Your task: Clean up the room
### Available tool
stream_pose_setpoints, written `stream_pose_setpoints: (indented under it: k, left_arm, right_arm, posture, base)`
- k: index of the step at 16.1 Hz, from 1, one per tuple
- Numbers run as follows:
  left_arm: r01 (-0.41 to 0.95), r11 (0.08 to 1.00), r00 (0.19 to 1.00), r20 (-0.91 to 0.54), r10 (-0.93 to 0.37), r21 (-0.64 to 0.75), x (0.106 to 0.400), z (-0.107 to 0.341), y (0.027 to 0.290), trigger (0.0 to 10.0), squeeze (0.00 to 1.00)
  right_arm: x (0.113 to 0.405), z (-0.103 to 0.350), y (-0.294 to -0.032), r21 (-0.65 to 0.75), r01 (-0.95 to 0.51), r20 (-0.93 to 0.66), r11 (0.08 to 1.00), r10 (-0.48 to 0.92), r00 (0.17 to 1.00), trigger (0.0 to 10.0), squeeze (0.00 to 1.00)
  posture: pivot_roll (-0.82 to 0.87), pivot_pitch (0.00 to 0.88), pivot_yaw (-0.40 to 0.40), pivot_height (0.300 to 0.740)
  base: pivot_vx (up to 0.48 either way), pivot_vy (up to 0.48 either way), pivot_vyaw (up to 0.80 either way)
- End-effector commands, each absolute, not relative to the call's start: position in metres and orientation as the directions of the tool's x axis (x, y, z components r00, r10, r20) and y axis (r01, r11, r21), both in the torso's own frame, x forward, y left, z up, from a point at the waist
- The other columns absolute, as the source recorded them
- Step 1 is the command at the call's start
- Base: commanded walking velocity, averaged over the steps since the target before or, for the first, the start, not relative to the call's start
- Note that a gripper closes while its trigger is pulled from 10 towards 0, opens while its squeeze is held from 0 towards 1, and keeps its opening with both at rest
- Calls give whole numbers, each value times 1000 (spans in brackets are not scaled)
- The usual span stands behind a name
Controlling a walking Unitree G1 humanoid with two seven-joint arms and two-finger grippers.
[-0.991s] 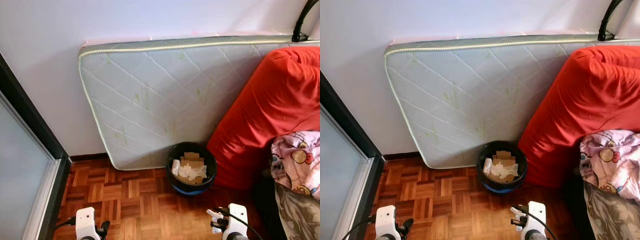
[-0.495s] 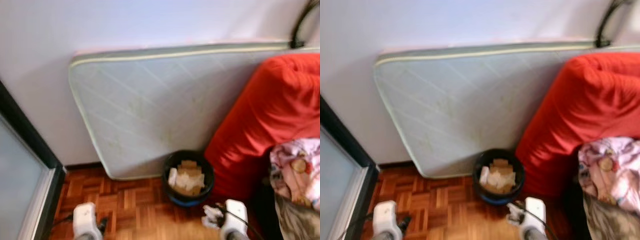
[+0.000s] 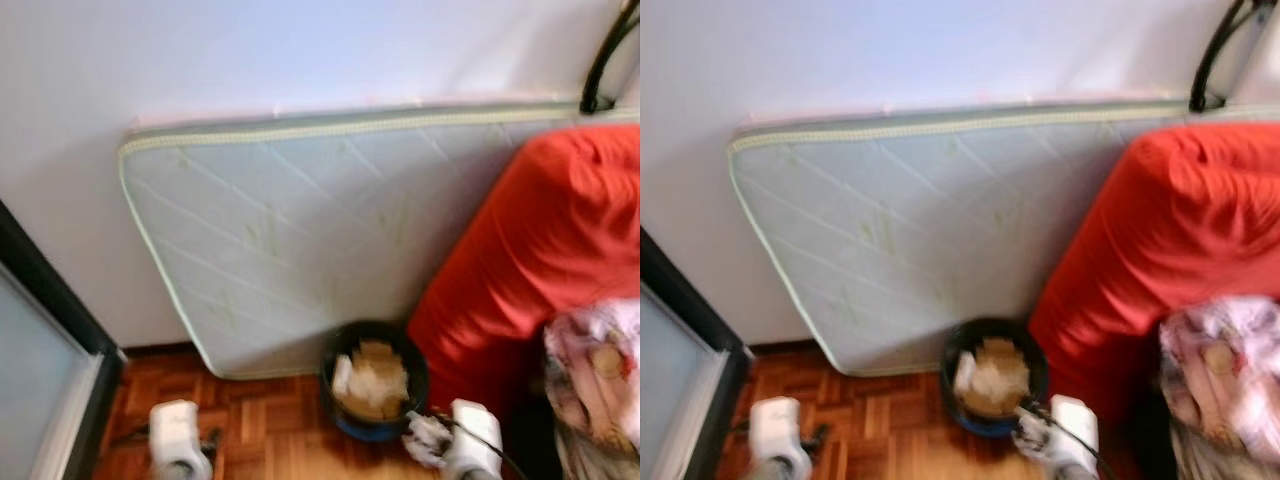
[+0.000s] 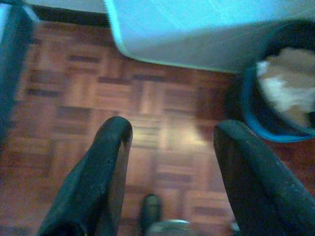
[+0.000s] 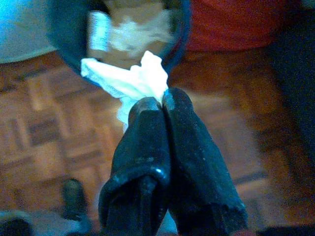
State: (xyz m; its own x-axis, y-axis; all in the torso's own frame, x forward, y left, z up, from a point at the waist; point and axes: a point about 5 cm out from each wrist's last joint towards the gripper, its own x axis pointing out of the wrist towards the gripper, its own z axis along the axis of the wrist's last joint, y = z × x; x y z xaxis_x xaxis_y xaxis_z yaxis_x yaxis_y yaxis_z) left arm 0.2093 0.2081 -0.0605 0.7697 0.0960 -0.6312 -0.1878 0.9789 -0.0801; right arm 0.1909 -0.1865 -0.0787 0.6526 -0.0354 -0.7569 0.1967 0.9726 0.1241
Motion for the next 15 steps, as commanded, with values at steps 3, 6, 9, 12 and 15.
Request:
stream_pose_setpoints:
  k: [3, 6, 9, 12, 15]
  left_arm:
    - [-206, 977, 762, -636, 125, -54, 206, -60, 219, 10000, 0]
    - [-212, 976, 763, -633, 129, -56, 206, -60, 220, 10000, 0]
    - [-217, 974, 762, -634, 132, -58, 205, -61, 220, 10000, 0]
    - [-217, 974, 759, -637, 131, -58, 203, -61, 221, 10000, 0]
    - [-183, 982, 773, -625, 108, -56, 205, -59, 221, 10000, 0]
  right_arm:
    - [201, -74, -177, 139, 156, -741, 978, -2, 672, 10000, 0]
    - [200, -75, -176, 146, 181, -745, 973, -13, 667, 10000, 0]
    - [199, -76, -177, 146, 175, -748, 974, -7, 664, 10000, 0]
    - [200, -75, -177, 155, 187, -741, 970, -11, 672, 10000, 0]
    - [203, -73, -176, 160, 186, -737, 969, -8, 676, 10000, 0]
  posture:
    - [79, 35, -41, 736]
    - [83, 41, -46, 736]
    - [87, 47, -48, 736]
    - [85, 52, -47, 736]
    - [84, 55, -47, 736]
  base:
    - [265, 0, 163]
    - [265, 0, 267]
    - [269, 0, 0]
    - [269, 0, 0]
    - [269, 0, 0]
